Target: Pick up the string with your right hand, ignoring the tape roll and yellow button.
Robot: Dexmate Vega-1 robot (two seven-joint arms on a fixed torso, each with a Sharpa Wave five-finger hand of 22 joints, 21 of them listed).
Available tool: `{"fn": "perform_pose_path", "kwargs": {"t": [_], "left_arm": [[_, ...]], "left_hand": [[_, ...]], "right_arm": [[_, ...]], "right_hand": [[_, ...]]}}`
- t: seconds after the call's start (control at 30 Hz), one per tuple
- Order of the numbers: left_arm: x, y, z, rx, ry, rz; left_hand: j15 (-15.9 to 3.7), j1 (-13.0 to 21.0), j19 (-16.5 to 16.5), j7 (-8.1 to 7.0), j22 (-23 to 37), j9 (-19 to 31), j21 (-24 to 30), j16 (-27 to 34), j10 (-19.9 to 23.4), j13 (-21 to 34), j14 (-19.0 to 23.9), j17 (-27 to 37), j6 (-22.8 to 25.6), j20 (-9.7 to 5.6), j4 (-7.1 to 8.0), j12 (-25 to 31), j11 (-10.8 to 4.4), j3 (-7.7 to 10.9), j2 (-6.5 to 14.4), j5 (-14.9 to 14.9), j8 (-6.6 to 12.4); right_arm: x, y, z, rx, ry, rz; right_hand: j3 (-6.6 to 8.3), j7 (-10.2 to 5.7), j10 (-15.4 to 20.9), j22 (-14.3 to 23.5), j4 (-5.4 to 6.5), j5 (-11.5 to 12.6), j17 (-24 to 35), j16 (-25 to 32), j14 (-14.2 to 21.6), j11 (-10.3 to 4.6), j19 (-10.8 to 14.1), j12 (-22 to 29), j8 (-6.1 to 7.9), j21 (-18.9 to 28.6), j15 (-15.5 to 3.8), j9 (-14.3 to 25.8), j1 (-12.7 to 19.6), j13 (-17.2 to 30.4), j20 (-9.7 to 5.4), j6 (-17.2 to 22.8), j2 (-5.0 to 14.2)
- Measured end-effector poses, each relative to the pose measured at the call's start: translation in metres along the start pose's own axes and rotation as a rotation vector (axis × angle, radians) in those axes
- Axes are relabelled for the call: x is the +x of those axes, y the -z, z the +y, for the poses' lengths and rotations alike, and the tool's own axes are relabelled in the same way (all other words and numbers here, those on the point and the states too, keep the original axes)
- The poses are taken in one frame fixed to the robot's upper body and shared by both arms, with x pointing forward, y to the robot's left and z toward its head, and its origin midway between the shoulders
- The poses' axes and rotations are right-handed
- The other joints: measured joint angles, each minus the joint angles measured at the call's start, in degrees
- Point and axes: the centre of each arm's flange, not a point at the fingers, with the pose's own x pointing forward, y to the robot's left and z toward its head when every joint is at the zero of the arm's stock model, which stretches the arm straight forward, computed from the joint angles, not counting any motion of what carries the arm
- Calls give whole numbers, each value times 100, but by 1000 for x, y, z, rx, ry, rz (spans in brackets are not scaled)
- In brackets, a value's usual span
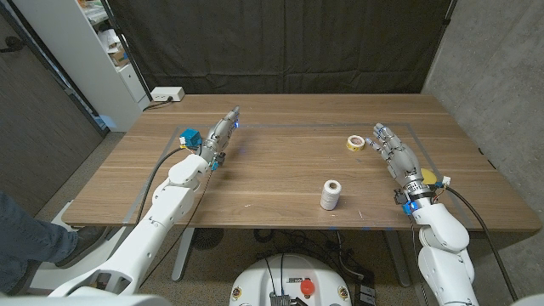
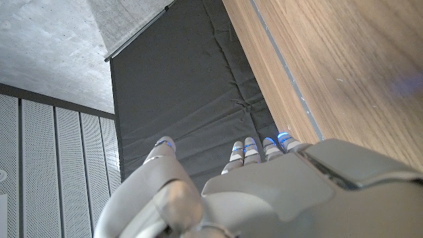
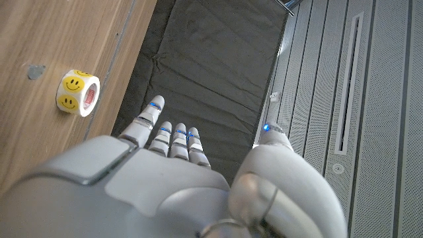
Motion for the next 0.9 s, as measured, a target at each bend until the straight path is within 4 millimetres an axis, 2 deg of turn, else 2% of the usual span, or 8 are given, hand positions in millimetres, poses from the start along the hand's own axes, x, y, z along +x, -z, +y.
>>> {"fn": "perform_pose_path", "kwargs": {"t": [0.2, 0.47, 0.9], "left_arm": [[0, 1, -1, 0, 6, 2], [0, 1, -1, -1, 10, 1], [1, 3, -4, -7, 10, -1]], "left_hand": [[0, 0, 0, 0, 0, 0, -18, 0, 0, 0, 0, 0, 0, 0, -8, 0, 0, 9, 0, 0, 0], [0, 0, 0, 0, 0, 0, -63, 0, 0, 0, 0, 0, 0, 45, -31, 0, 0, -15, 0, 0, 0], [0, 0, 0, 0, 0, 0, -63, 0, 0, 0, 0, 0, 0, 45, -45, 0, 0, 0, 0, 0, 0]], "right_arm": [[-7, -1, 3, -24, 2, 6], [-15, -2, 5, -35, 2, 11], [-24, -8, 10, -97, -5, -6]], "right_hand": [[0, 0, 0, 0, 0, 0, 0, 0, 2, 0, 0, 0, 0, 0, -2, 0, 32, 0, 0, 0, -32], [-24, -32, -9, 0, -24, 0, 9, 112, 349, -74, 0, 0, 0, 45, -143, 0, 32, 0, 0, -32, -32], [-24, -76, 49, 0, -23, 0, 14, 112, 349, -96, 33, 0, 0, 45, -143, 0, 31, 0, -32, -27, -31]]}}
